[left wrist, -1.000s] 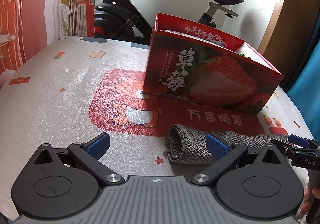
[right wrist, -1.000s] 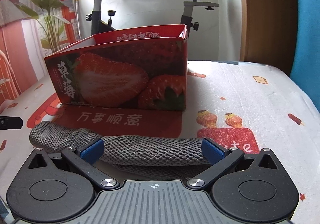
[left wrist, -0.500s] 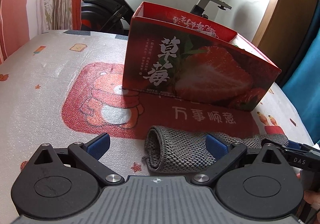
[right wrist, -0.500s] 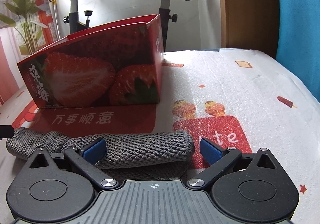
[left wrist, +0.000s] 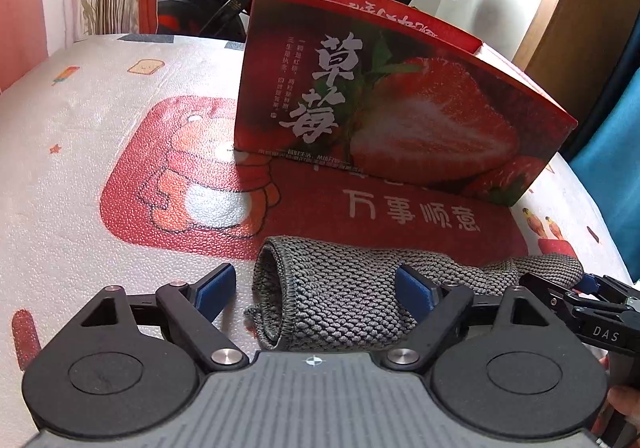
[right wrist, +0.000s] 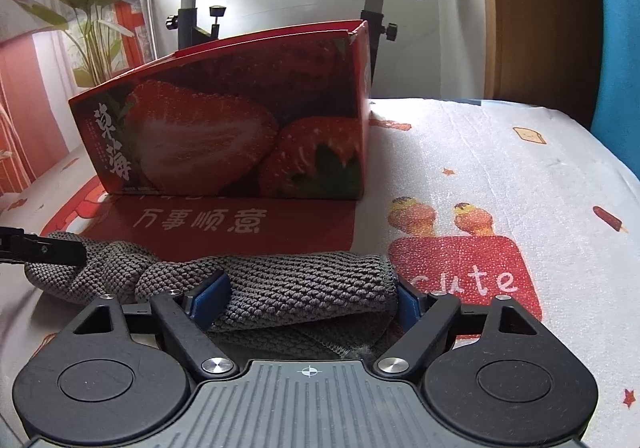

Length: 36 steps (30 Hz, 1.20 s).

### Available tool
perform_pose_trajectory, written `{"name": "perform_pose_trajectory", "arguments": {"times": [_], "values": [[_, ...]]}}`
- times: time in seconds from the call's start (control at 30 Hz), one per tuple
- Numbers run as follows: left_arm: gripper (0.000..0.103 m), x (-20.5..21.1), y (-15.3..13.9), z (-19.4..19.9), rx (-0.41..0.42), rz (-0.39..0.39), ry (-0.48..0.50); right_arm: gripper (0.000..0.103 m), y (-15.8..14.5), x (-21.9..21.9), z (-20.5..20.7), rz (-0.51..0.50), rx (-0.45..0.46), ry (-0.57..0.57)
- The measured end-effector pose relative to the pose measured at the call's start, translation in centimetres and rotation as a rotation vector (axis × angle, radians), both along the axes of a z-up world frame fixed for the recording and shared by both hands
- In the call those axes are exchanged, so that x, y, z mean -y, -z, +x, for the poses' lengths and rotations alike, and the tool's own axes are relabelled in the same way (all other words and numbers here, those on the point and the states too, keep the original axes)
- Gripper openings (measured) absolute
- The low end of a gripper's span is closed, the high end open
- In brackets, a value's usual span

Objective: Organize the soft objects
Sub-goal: 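Close the left gripper on one end of the grey sleeve while the right gripper grasps its middle, then lift the grey sleeve with both grippers over the red box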

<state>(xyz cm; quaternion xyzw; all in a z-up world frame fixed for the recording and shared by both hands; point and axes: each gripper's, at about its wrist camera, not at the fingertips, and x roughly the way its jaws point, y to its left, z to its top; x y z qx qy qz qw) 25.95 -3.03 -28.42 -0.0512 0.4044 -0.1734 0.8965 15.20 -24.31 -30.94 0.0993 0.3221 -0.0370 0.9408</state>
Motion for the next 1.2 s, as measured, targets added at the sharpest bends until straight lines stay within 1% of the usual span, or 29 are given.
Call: {"name": "perform_pose_trajectory", "arguments": {"times": [0.03,0.1,0.13,0.2,0.27,0.3,0.37,0.47,0.57,0.7,0.77,0.8,0.83,0.9,1.03,1.17,1.2], "values": [[0.087,0.0,0.0,-0.1,0.003,0.003,0.001,0.077,0.0,-0.1,0.0,-0.003,0.001,-0.008],[0.085,-0.1,0.0,-0.2,0.009,0.013,0.005,0.072,0.0,-0.3,0.0,-0.005,0.003,-0.021],[0.083,-0.1,0.0,-0.3,0.012,0.020,0.005,0.070,0.0,-0.3,0.0,-0.006,0.004,-0.027],[0.077,0.0,0.0,-0.5,0.020,0.028,0.006,0.061,-0.1,-0.5,-0.1,-0.008,0.008,-0.040],[0.071,-0.2,0.0,-0.8,0.027,0.027,0.006,0.055,-0.1,-0.8,-0.1,-0.018,0.011,-0.061],[0.069,-0.3,0.0,-1.0,0.029,0.024,0.006,0.054,-0.2,-1.0,-0.1,-0.028,0.012,-0.066],[0.063,-0.7,0.0,-1.3,0.032,0.020,0.004,0.052,-0.2,-1.3,-0.2,-0.040,0.014,-0.074],[0.057,-1.1,0.0,-1.8,0.039,0.028,0.003,0.049,-0.3,-1.5,-0.3,-0.048,0.017,-0.084],[0.052,-1.2,0.1,-2.5,0.052,0.037,0.000,0.047,-0.4,-1.8,-0.4,-0.066,0.021,-0.098],[0.048,-1.4,0.2,-3.0,0.067,0.040,-0.007,0.045,-0.3,-2.1,-0.5,-0.083,0.027,-0.110],[0.041,-1.6,0.2,-3.2,0.066,0.031,-0.011,0.044,-0.3,-2.1,-0.5,-0.081,0.029,-0.114],[0.034,-1.9,0.2,-3.3,0.064,0.020,-0.012,0.043,-0.3,-2.1,-0.6,-0.079,0.029,-0.120],[0.030,-2.1,0.2,-3.5,0.059,0.007,-0.010,0.043,-0.3,-2.1,-0.6,-0.078,0.030,-0.130],[0.026,-2.3,0.2,-3.8,0.056,0.000,-0.003,0.042,-0.4,-2.5,-0.7,-0.092,0.031,-0.152],[0.023,-2.5,0.2,-4.1,0.052,-0.010,0.002,0.037,-0.5,-3.1,-0.8,-0.119,0.035,-0.179],[0.015,-2.6,-0.1,-4.5,0.064,-0.023,0.007,0.034,-0.7,-3.4,-1.0,-0.127,0.038,-0.189],[0.014,-2.7,-0.2,-4.6,0.072,-0.032,0.009,0.032,-0.7,-3.5,-1.0,-0.128,0.040,-0.190]]}}
